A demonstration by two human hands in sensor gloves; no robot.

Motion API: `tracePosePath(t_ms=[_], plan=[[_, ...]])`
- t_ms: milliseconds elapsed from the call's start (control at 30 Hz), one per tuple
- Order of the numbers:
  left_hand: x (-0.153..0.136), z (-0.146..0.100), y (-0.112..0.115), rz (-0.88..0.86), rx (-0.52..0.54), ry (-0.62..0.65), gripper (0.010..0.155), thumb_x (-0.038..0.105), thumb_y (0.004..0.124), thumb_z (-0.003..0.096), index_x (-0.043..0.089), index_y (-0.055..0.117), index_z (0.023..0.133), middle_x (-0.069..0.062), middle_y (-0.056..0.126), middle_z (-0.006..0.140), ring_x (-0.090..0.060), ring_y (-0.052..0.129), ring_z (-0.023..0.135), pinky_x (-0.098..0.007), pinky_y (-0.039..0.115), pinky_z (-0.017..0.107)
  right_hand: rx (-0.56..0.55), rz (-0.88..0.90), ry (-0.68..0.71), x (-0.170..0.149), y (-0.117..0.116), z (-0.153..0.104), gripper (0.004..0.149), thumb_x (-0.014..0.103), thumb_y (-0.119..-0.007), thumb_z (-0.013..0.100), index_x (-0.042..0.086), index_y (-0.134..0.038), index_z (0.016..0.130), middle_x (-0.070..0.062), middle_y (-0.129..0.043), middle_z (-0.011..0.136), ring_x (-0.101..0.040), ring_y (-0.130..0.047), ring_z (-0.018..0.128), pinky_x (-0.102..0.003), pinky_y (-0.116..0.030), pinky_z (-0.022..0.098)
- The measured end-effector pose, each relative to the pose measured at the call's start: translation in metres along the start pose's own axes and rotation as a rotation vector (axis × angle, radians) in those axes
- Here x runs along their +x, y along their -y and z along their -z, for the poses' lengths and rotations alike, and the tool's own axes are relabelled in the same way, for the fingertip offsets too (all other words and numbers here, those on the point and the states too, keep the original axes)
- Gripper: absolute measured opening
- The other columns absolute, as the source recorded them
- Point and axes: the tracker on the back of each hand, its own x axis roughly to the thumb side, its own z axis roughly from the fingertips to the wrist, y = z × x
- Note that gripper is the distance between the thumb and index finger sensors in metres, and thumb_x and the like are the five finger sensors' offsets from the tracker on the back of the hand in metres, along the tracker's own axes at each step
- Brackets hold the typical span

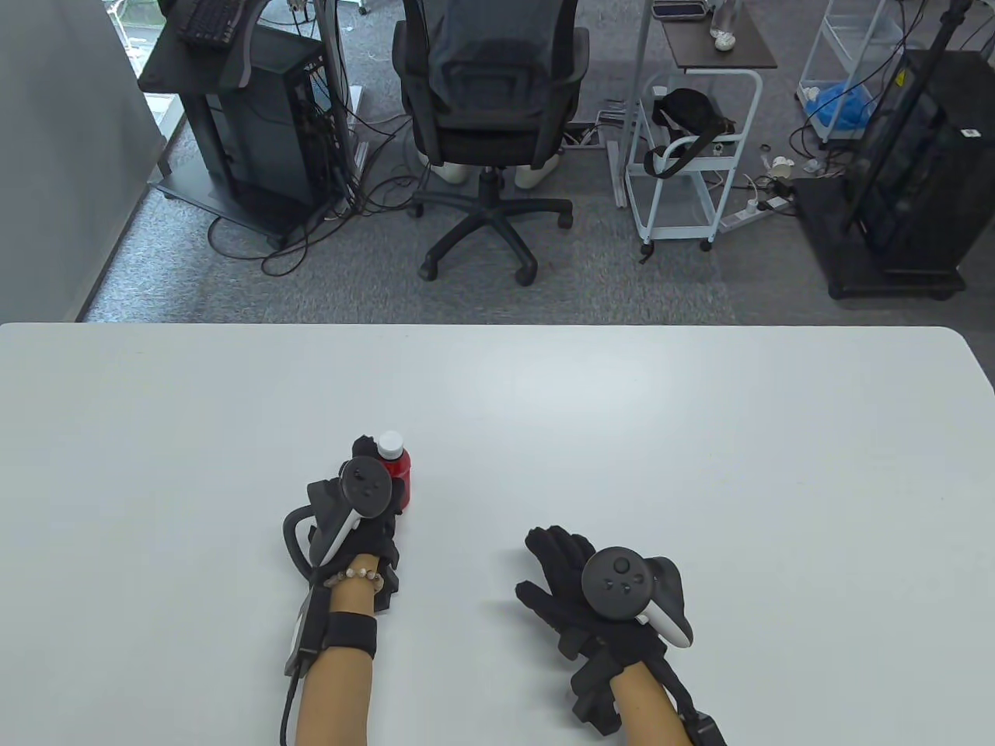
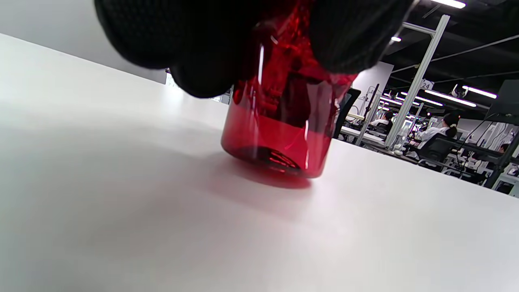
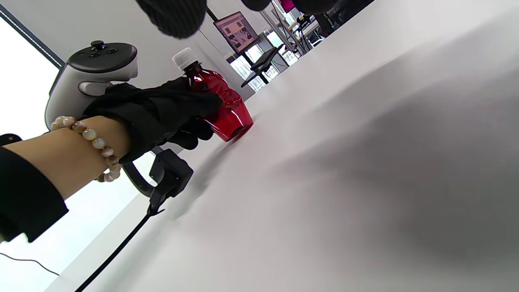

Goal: Squeeze empty plastic bottle to dent body

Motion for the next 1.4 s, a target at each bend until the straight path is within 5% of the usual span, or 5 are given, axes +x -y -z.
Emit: tracePosePath(t_ms=[300,833,1133,1400], plan=[[-0.005,-0.009,-0.001,-0.02,-0.026,-0.001,0.092,0.056,0.081,0.0549,0.014,0.025,0.115,-0.021,0.063,0.108,-0.034,0.085,0.08,-0.047,0.077,0.049,-0.009,0.0,0.004,0.001,0.0,-0.001,0.074,0.044,-0.061,0.066,0.004,-0.03,0.119,-0.031,-0.032,0.122,-0.058,-0.032,0.105,-0.077,-0.026,0.067],[-0.016,-0.057,-0.032,-0.112,0.024,0.052,0.091,0.056,0.078,0.0567,0.013,0.023,0.116,-0.025,0.055,0.112,-0.036,0.082,0.082,-0.048,0.075,0.051,-0.012,0.003,0.015,0.002,0.0,-0.002,0.074,0.044,-0.062,0.066,0.004,-0.031,0.119,-0.031,-0.032,0.122,-0.058,-0.032,0.105,-0.077,-0.027,0.066],[0.013,-0.096,-0.068,-0.146,0.112,0.206,0.086,0.056,0.076,0.058,0.013,0.029,0.116,-0.025,0.06,0.11,-0.04,0.079,0.087,-0.052,0.073,0.053,-0.001,-0.019,0.035,0.009,-0.003,-0.003,0.073,0.044,-0.062,0.066,0.004,-0.031,0.119,-0.031,-0.033,0.122,-0.058,-0.032,0.105,-0.077,-0.027,0.066],[0.047,-0.117,-0.066,-0.314,0.121,0.335,0.081,0.055,0.075,0.0592,0.016,0.035,0.118,-0.025,0.059,0.112,-0.044,0.072,0.095,-0.058,0.068,0.06,-0.012,-0.018,0.044,0.009,-0.002,-0.002,0.073,0.044,-0.062,0.066,0.004,-0.032,0.119,-0.031,-0.033,0.122,-0.057,-0.033,0.105,-0.077,-0.027,0.067]])
